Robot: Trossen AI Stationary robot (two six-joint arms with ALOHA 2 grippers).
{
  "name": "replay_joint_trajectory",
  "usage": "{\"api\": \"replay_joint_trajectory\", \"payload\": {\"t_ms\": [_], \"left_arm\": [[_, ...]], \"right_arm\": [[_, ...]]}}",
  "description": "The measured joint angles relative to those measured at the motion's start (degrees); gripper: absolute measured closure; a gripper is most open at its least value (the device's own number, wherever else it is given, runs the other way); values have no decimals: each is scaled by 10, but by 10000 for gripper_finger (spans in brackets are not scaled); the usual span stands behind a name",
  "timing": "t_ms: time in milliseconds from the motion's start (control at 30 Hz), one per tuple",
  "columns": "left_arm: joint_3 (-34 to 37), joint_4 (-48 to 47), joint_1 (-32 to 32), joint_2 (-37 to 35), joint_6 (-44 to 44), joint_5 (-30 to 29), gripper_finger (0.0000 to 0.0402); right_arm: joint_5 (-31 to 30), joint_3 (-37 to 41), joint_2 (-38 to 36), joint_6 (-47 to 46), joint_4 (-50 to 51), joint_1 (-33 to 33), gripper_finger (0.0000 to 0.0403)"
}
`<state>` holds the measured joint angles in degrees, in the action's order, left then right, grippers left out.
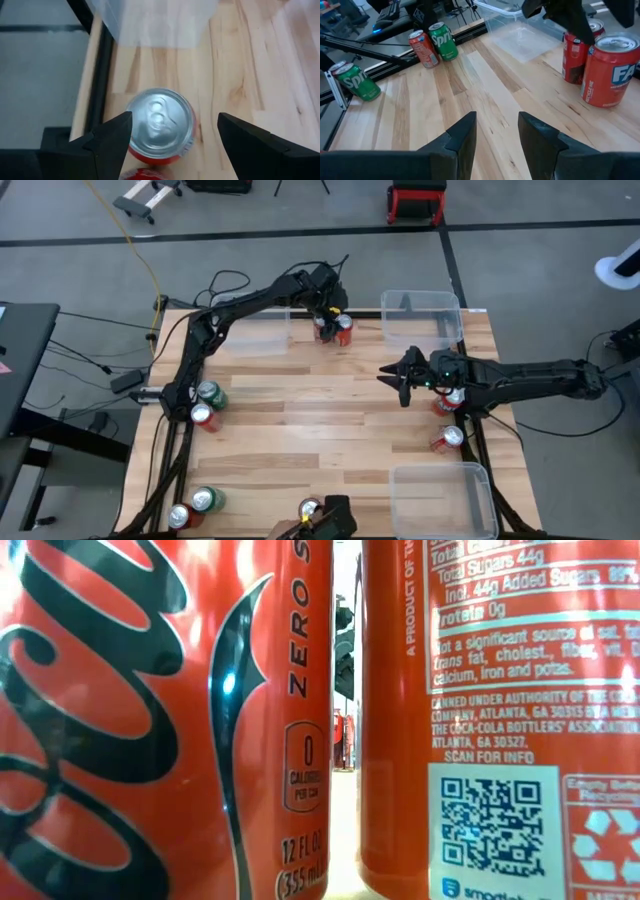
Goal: Sort soda cans
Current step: Put the middle right red soda can into the top right transparent bin
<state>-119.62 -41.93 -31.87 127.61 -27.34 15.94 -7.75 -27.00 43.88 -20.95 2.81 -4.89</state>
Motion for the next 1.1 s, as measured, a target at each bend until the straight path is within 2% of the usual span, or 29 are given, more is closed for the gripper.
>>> {"api": "replay_joint_trajectory", "payload": {"t_ms": [167,267,533,667,800,1000,1100], "left_arm": [[0,-22,22,-20,18,-103,110],[0,-50,32,-41,0,-116,110],[0,-47,85,-126,-42,-189,110],[-1,-52,91,-138,-47,-186,110],[0,-68,76,-102,-45,-142,110],[1,23,48,-39,-88,-104,110],[0,22,40,-22,-95,-86,110]], "right_arm": [[1,0,-1,-4,1,14,234],[2,-16,-7,17,22,15,234],[2,-145,4,78,160,10,234],[2,-176,22,127,215,1,234],[1,-186,55,163,248,-17,231],[1,-187,102,160,247,-24,199],[2,-187,115,137,260,-16,179]]}}
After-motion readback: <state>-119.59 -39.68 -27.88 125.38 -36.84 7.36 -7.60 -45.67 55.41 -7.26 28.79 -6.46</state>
